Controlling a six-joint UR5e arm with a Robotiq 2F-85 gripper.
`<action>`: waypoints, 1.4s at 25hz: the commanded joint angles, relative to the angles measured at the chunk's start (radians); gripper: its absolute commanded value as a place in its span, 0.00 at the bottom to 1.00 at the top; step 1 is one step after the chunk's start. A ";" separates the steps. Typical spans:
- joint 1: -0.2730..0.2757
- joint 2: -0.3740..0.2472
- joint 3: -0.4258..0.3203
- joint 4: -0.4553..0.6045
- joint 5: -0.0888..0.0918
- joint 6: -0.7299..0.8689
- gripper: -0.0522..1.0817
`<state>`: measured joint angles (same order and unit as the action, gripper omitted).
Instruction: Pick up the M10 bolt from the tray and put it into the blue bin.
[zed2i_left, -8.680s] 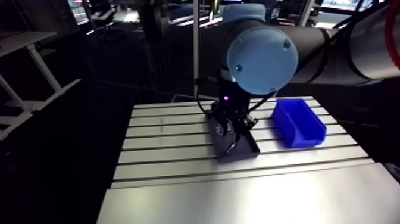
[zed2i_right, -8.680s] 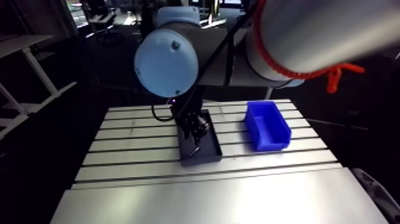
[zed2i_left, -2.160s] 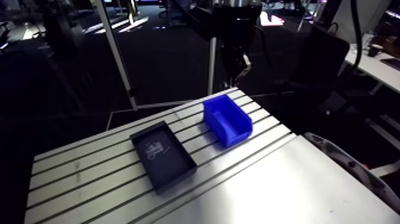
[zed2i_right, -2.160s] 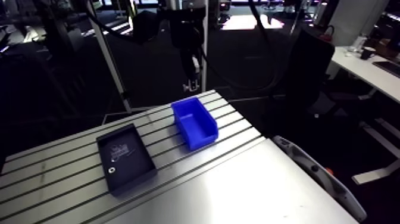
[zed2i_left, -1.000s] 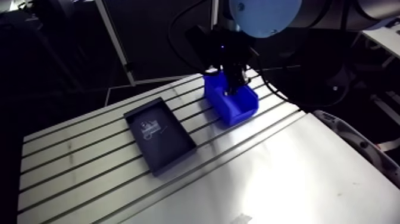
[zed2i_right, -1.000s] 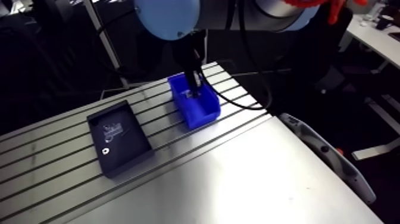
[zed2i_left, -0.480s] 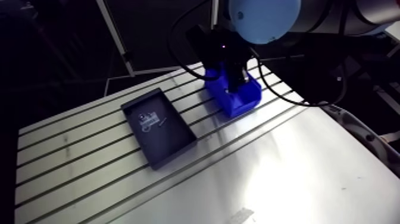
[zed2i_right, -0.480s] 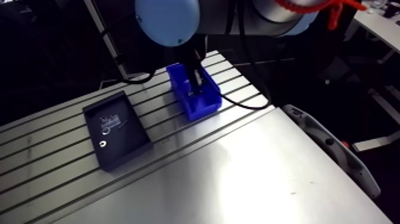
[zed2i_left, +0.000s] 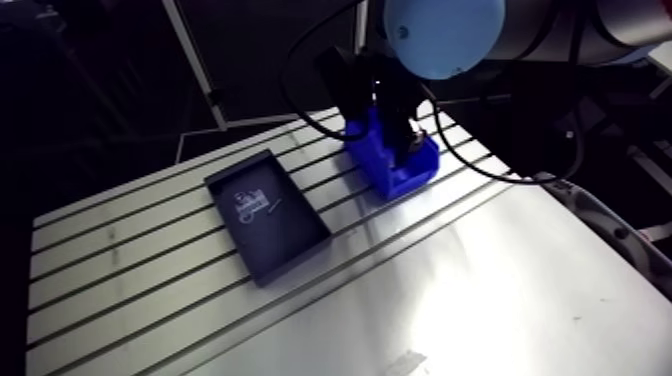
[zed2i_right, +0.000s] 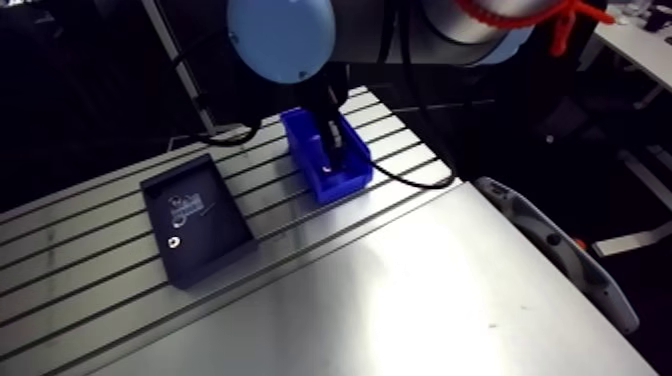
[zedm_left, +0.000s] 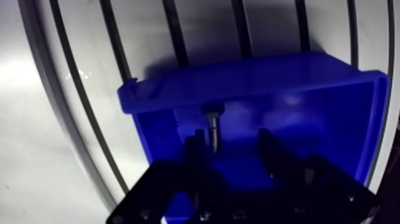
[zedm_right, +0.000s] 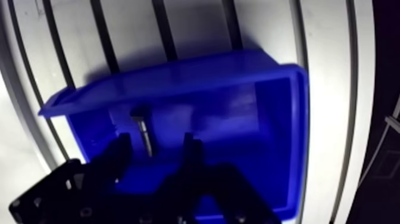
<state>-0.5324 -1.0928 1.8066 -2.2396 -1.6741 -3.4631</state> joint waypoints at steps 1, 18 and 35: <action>0.000 -0.075 0.006 0.008 0.004 0.007 0.12; 0.106 -0.267 -0.312 0.627 0.076 0.844 0.06; 0.295 -0.278 -0.556 0.923 0.081 1.760 0.06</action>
<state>-0.3687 -1.3621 1.3977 -1.4968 -1.5983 -2.2888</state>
